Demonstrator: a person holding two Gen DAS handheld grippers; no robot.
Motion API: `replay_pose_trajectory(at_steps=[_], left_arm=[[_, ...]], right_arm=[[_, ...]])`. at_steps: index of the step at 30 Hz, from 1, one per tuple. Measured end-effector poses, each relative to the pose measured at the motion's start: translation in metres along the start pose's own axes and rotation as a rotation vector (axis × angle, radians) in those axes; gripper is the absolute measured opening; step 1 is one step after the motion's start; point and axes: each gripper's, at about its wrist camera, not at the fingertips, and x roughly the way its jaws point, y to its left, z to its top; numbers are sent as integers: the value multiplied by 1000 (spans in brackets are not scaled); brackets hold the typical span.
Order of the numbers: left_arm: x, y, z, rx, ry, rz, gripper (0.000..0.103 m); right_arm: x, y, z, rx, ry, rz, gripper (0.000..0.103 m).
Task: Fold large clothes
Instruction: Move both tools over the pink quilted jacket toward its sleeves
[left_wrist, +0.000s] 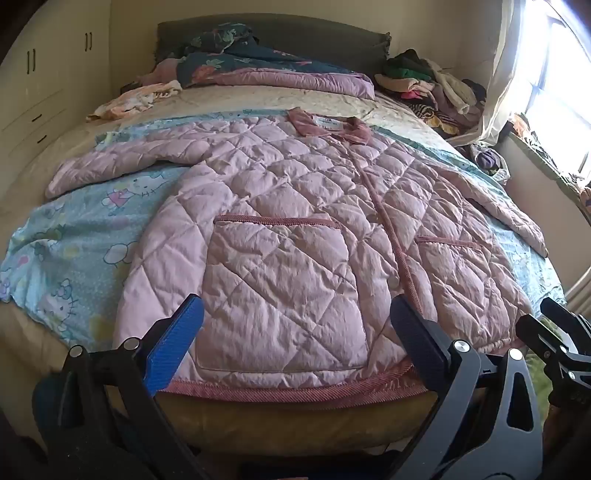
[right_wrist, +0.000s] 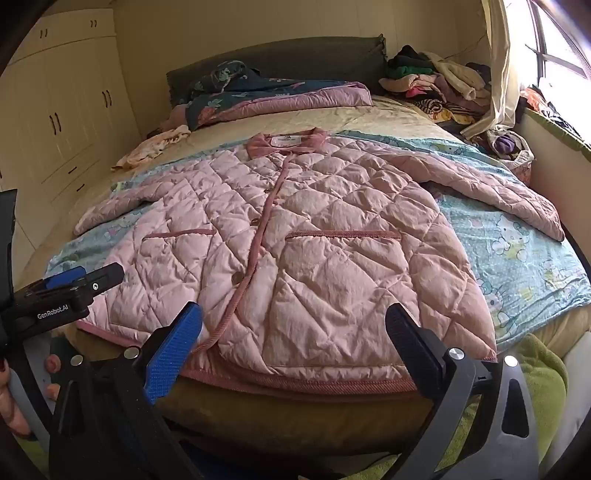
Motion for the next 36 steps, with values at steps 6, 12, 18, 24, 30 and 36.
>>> replay_pose_trajectory(at_steps=[6,12,18,24,30,36], left_arm=[[4,1,1,0,5,1,95],[-1,0,0,3,-8,2,95],[-4,0,0,2,-10,-2,95],[-5,-3,1,5,-11,1,95],[-5,-3,1,6,-12,0,95],[-5,-3,1,7,-13,2,95]], right_arm=[[4,1,2,0,10,-13,99],[-3,5,0,-4,-5,-9,99],[-4,1,0,-7,-9,-7,99],[-4,2,1,-7,-5,-8,99],[-4,2,1,-7,-7,-8,99],[-4,3,2,-11,-7,-3,99]])
